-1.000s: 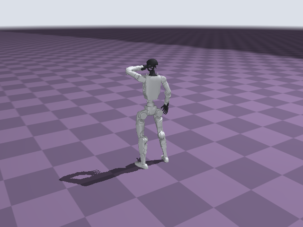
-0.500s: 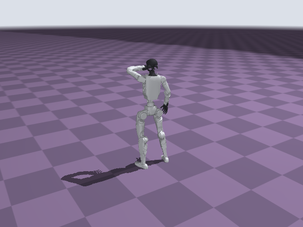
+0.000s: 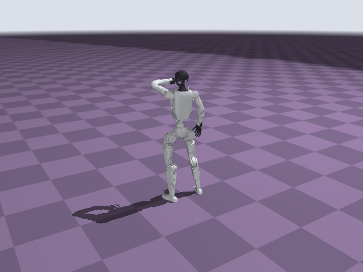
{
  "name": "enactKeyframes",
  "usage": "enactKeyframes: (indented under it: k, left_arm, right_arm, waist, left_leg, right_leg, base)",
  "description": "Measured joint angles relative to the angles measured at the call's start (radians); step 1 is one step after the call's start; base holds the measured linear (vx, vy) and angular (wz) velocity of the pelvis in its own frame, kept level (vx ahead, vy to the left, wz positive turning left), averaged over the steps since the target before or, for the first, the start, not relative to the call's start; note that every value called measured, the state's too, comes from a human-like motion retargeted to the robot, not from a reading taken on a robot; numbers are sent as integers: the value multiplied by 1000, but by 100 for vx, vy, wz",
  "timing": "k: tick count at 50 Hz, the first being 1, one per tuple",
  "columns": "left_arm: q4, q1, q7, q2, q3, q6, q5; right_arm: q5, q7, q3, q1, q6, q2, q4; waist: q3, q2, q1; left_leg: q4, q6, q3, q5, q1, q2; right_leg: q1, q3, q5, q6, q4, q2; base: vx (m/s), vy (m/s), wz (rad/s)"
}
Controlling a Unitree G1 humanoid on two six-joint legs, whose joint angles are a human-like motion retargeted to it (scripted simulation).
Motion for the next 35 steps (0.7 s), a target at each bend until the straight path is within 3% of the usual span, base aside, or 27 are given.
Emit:
enactKeyframes:
  k: [12,23,35]
  left_arm:
    - [-125,174,-22,217,93,-39,-59]
    - [-1,-45,8,-25,-42,-9,-11]
    - [-151,191,5,241,93,-44,-58]
  right_arm:
    - [-25,-20,-67,-25,-10,-13,-51]
    - [16,-26,3,-38,-11,-3,-10]
    - [-17,-36,-75,-21,-14,-9,-61]
  waist:
    - [-4,9,9]
    - [-10,-6,1]
    - [-8,15,11]
  left_leg:
    - [1,4,46,-7,11,5]
    - [1,5,15,-3,5,2]
    - [0,6,65,-7,14,5]
  right_leg:
    - [-21,46,9,8,3,7]
    - [-6,16,4,5,1,2]
    - [-31,66,15,11,3,9]
  base:
    - [0,0,-15]
    - [0,0,9]
    - [0,0,-18]
